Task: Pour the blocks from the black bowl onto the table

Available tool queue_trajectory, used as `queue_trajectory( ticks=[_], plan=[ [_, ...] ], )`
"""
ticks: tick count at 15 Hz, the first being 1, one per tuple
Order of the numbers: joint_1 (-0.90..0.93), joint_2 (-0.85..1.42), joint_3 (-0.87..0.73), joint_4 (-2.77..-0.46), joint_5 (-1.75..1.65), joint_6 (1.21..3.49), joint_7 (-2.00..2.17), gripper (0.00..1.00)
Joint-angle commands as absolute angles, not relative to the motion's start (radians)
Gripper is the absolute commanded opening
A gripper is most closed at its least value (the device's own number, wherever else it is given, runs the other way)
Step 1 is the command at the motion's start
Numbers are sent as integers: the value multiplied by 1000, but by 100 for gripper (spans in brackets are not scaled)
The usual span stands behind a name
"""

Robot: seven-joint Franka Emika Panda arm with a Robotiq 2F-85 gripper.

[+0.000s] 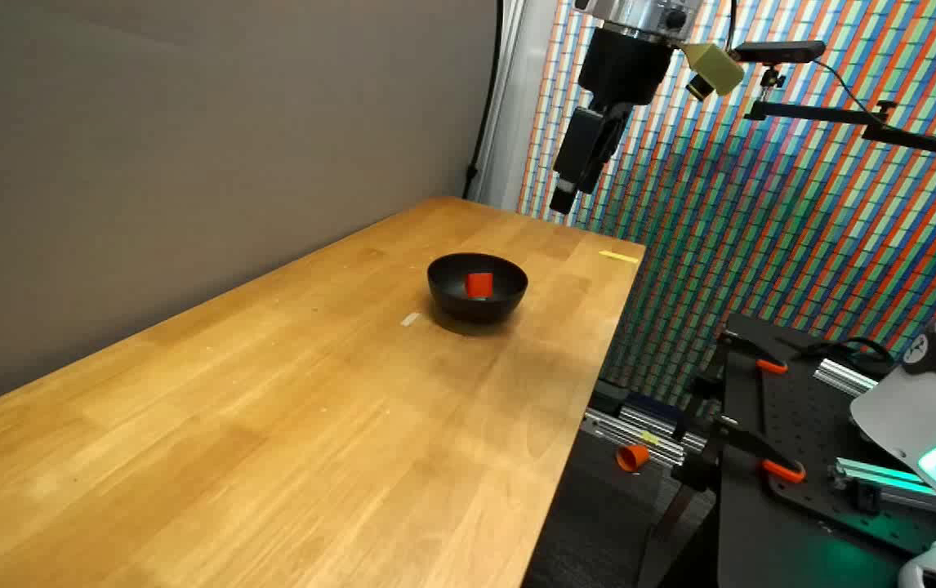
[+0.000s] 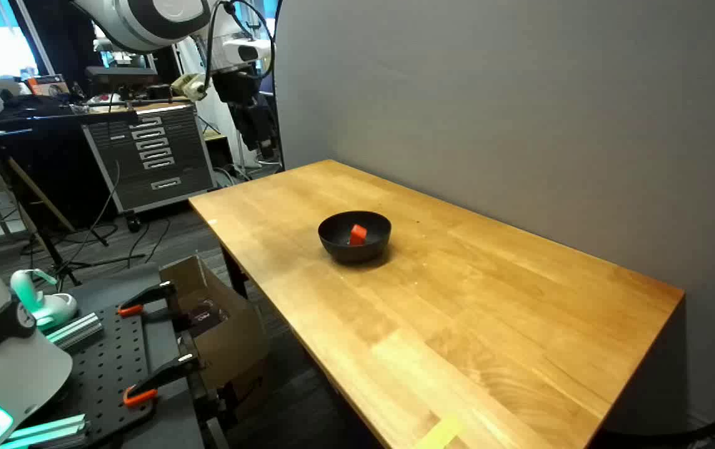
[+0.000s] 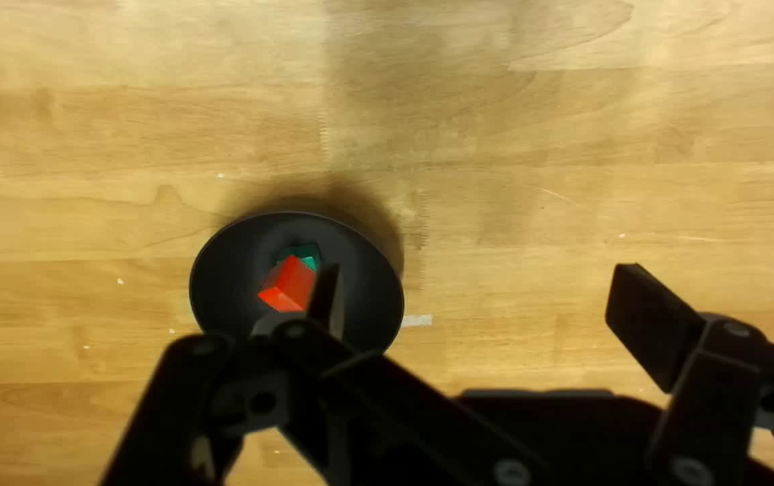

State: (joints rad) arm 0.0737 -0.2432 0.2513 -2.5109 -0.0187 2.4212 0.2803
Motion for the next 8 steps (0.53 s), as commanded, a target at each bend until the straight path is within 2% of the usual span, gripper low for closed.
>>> queue_trajectory(
  ticks=[1, 5, 8],
  plan=[
    [92, -243, 232, -2506, -25, 2419, 284, 100],
    [92, -244, 232, -2495, -25, 2419, 284, 100],
    [51, -135, 246, -2438, -167, 2457, 334, 100]
  ],
)
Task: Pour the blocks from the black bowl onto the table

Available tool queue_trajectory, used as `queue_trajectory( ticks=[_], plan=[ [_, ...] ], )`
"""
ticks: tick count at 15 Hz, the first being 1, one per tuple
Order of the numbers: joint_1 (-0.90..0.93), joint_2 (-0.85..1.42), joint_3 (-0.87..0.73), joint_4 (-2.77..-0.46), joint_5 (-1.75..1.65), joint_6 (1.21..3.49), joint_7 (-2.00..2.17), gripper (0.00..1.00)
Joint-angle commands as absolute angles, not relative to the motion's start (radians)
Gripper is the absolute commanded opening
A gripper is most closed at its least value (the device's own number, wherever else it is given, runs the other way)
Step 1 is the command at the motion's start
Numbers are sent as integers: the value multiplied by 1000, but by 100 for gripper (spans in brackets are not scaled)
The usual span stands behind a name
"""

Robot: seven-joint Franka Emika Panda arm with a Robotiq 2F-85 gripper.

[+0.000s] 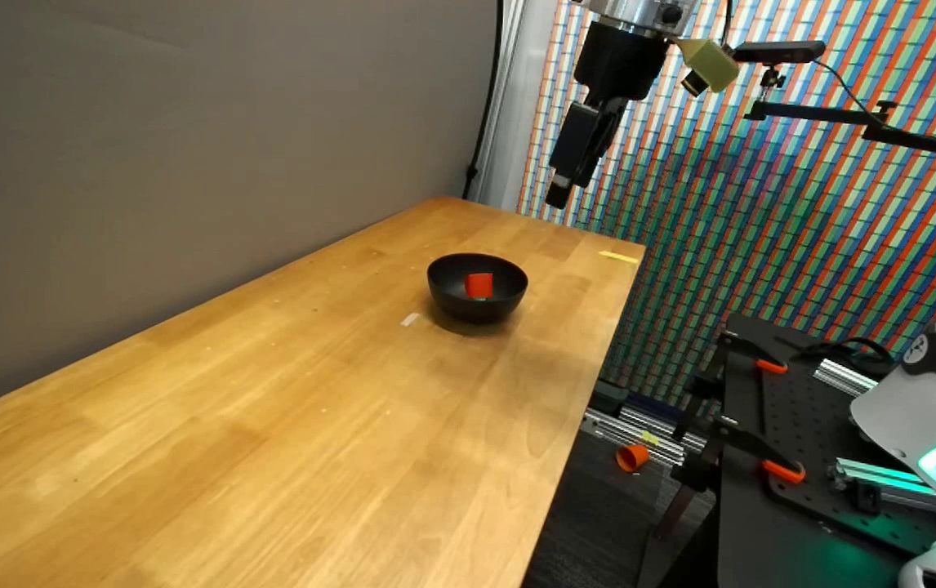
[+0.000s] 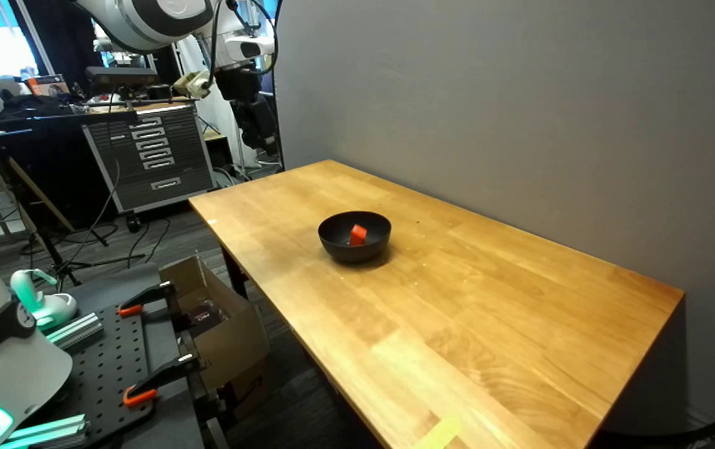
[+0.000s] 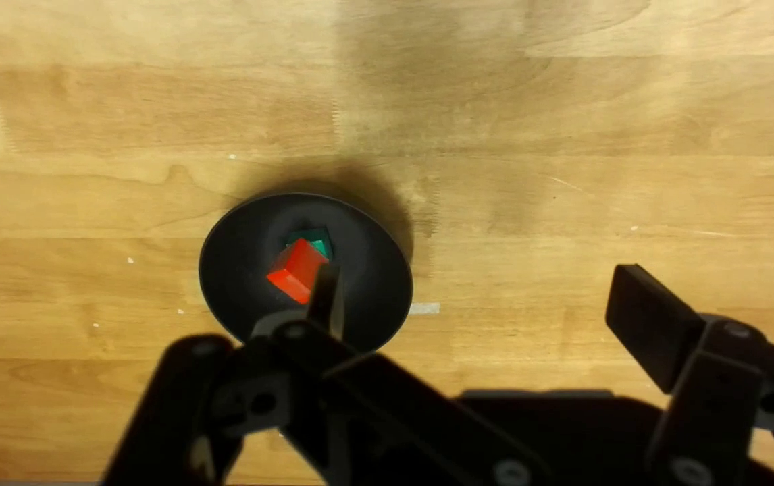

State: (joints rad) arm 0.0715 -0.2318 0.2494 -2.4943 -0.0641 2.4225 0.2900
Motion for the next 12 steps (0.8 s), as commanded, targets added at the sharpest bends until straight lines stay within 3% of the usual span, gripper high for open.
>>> queue_trajectory(
  ticks=[1, 5, 12],
  plan=[
    [42, -92, 244, -2416, -216, 2467, 353, 100],
    [48, 95, 189, -2313, -308, 2514, 364, 100],
    [88, 397, 112, -2105, -176, 2575, 253, 100]
  ],
)
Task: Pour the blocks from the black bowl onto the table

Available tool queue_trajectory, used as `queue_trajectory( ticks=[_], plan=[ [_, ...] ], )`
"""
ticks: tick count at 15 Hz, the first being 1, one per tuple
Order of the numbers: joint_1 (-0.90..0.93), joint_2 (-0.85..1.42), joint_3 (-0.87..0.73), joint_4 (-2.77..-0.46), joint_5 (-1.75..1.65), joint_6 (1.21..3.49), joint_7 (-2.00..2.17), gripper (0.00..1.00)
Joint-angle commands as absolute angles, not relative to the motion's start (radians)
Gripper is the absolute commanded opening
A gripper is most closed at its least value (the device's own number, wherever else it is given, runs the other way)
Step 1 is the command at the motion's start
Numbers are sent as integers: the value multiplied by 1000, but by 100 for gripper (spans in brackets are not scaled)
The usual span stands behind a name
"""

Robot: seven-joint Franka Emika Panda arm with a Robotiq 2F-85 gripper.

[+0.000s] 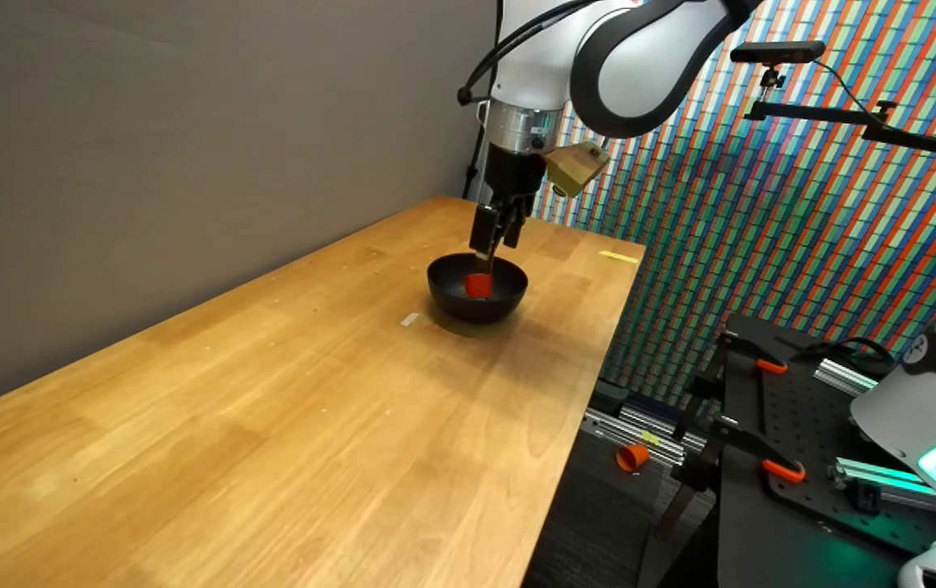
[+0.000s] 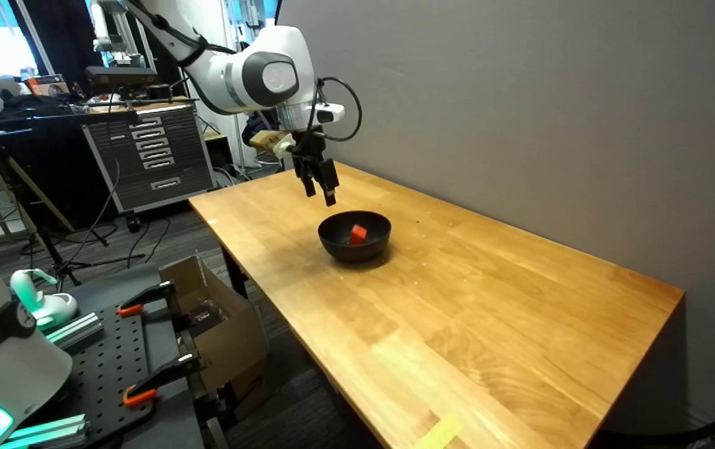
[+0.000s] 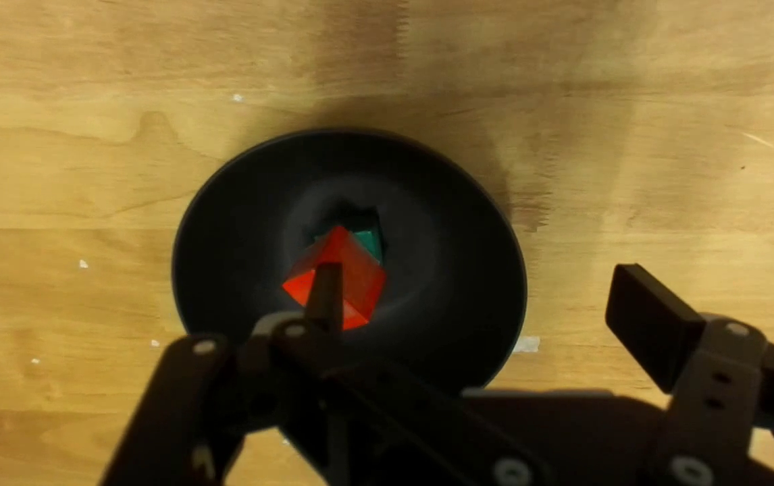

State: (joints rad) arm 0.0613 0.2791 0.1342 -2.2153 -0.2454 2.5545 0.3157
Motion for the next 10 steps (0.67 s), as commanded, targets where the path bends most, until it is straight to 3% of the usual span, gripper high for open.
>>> queue_trajectory(
  ticks=[1, 10],
  plan=[
    [90, 431, 115, -2080, -147, 2577, 234, 100],
    [100, 599, 122, -1966, 19, 2577, 147, 100]
  ],
)
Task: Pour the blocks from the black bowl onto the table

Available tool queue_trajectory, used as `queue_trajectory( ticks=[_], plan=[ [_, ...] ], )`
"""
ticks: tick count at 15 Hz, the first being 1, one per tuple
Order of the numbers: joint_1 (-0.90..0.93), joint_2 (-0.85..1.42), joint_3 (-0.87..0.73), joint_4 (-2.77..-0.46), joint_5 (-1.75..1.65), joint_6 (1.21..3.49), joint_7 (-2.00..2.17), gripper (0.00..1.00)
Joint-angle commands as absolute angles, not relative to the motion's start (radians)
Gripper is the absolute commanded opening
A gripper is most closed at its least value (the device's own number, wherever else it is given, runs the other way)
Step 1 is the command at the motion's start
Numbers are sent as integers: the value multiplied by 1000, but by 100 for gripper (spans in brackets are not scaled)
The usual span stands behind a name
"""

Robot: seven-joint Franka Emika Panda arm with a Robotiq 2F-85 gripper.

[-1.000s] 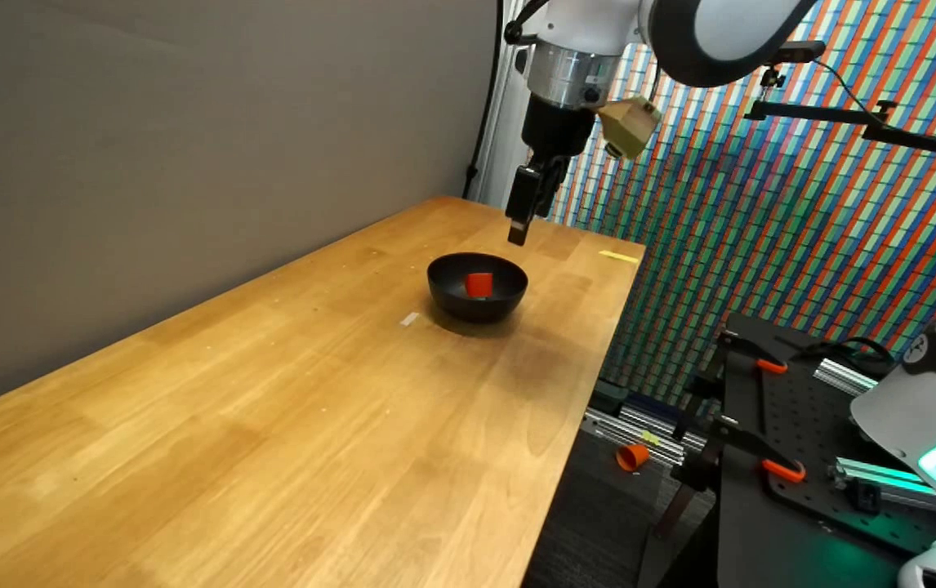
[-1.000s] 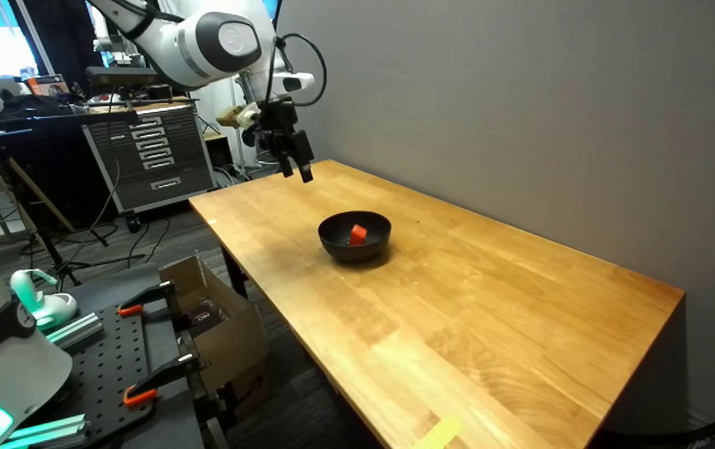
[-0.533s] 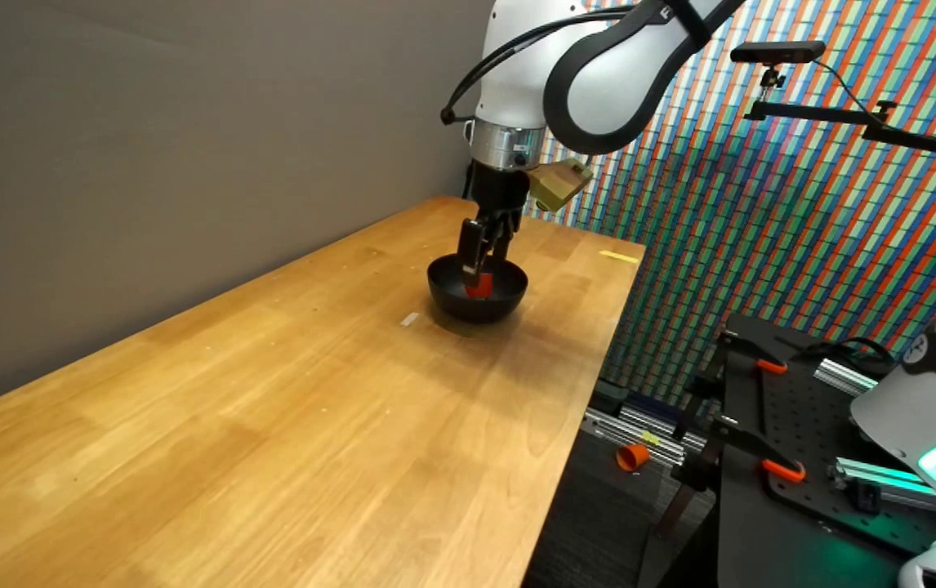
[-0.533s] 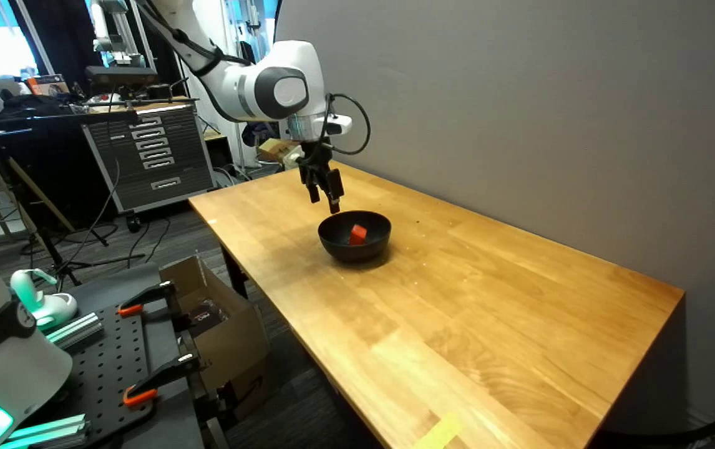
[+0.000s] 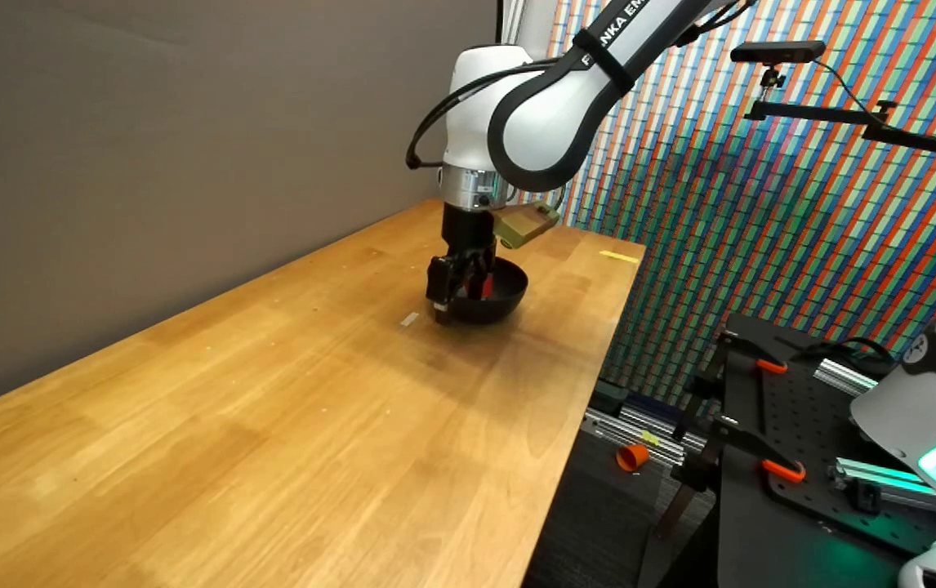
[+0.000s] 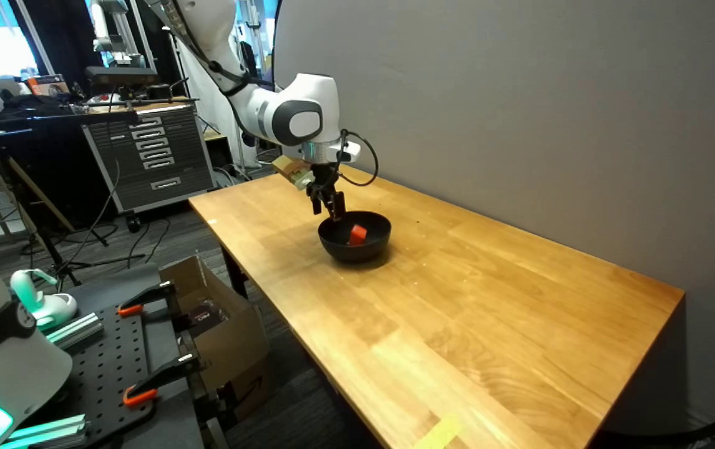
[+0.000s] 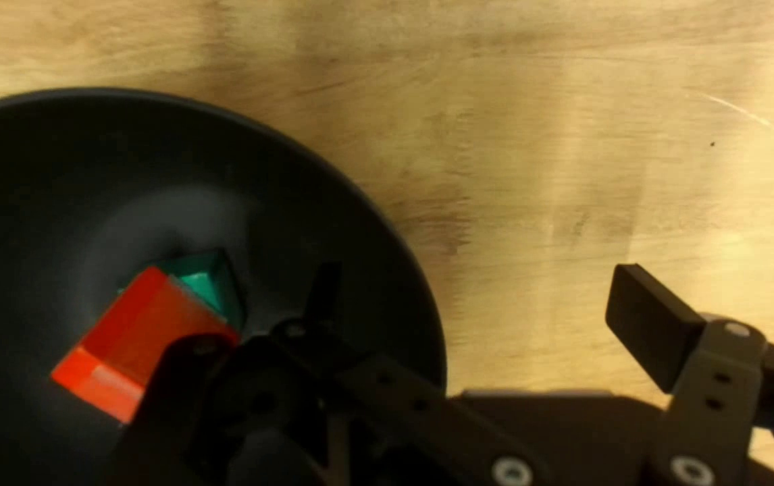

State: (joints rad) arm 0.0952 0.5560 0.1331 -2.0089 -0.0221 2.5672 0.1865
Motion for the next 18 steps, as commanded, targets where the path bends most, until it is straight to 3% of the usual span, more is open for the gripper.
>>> queue_trajectory(
  ticks=[1, 3, 7, 12, 18],
  plan=[
    [110, 608, 106, -1968, 5, 2587, 153, 75],
    [108, 616, 100, -1970, 9, 2586, 154, 66],
    [112, 604, 80, -1986, 2, 2585, 166, 33],
    [131, 591, 52, -1994, -20, 2584, 187, 1],
    [266, 540, -90, -2004, -200, 2505, 325, 3]
  ],
)
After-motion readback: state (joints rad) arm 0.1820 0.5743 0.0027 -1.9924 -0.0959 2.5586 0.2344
